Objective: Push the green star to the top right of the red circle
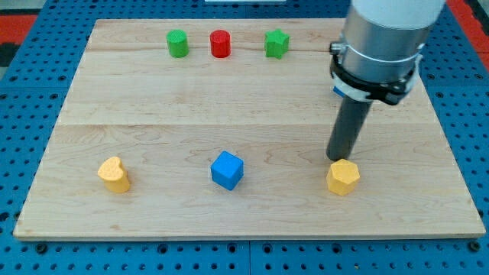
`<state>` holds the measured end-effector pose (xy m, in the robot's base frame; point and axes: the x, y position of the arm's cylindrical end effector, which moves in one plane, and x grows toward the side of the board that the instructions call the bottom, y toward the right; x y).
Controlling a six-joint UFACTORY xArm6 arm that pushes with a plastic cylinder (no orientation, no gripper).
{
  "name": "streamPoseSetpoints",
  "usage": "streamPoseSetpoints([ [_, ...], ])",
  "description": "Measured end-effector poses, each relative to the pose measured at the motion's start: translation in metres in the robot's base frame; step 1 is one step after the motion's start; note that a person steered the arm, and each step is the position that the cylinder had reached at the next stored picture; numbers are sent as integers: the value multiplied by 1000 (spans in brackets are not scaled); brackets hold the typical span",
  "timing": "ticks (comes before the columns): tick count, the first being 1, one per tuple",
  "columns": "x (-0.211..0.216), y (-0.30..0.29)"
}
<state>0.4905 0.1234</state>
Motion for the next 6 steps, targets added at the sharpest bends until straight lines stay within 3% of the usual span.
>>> streamPoseSetpoints([
  [3, -165, 8],
  [6, -246, -63],
])
